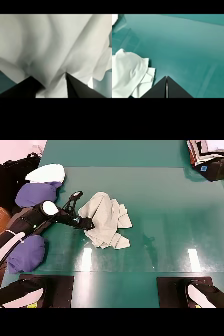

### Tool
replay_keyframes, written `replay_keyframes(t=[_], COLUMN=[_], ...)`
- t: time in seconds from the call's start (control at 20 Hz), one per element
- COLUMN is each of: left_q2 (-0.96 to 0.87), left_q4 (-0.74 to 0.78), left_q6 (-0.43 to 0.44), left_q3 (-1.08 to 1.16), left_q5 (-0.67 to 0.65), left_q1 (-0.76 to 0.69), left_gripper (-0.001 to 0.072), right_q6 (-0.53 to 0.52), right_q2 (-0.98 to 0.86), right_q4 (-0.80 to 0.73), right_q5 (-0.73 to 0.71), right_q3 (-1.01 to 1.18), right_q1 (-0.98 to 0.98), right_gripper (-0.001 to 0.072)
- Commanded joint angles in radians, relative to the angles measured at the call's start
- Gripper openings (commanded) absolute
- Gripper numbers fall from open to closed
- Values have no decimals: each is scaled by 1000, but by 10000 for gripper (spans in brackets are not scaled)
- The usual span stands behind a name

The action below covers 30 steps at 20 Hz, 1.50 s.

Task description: Fold the shirts.

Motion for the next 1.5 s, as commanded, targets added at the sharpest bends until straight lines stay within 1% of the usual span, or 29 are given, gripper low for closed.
replay_keyframes(t=[0.0, 0.05, 0.2, 0.35, 0.5, 0.7, 0.75, 0.85, 0.9, 0.95, 1.0, 1.05, 1.1, 1.3, 1.4, 1.45], left_q2=[-14, -12, -4, 48, 82, 82, 82, 82, 82, 82, 82, 82, 82, 85, 82, 80], left_q4=[-4, 7, 93, 177, 203, 207, 214, 275, 303, 314, 314, 314, 316, 310, 319, 318], left_q6=[0, 2, -1, 0, -1, 0, 0, -1, -2, -1, -2, -4, -4, -7, 4, 4], left_q3=[-1, 5, 95, 227, 315, 321, 321, 322, 321, 321, 321, 321, 322, 346, 323, 295], left_q5=[3, -19, -159, -240, -265, -284, -288, -292, -298, -306, -312, -314, -315, -366, -348, -314], left_q1=[-3, 2, 69, 181, 259, 268, 269, 269, 269, 269, 269, 269, 269, 269, 268, 268], left_gripper=[256, 31, 26, 26, 27, 27, 27, 28, 28, 45, 339, 609, 674, 673, 673, 673], right_q6=[0, 0, 0, 0, 1, 1, 1, 1, 1, 1, 1, 1, 1, 0, 0, 0], right_q2=[0, 0, -1, -36, -142, -353, -413, -518, -559, -600, -633, -665, -689, -732, -732, -732], right_q4=[0, 0, -3, -3, -2, -3, 0, 10, 10, 12, 31, 65, 91, 112, 112, 111], right_q5=[-2, -4, -3, 48, 100, 55, 34, -6, -21, -38, -58, -69, -74, -61, -51, -43], right_q3=[-34, -34, -34, -34, -34, -34, -34, -34, -34, -33, -33, -33, -31, 13, 37, 50], right_q1=[0, 0, 0, 1, 50, 225, 266, 331, 357, 384, 405, 423, 436, 455, 451, 451], right_gripper=[17, 17, 17, 17, 17, 18, 36, 450, 468, 468, 468, 467, 466, 461, 452, 452])
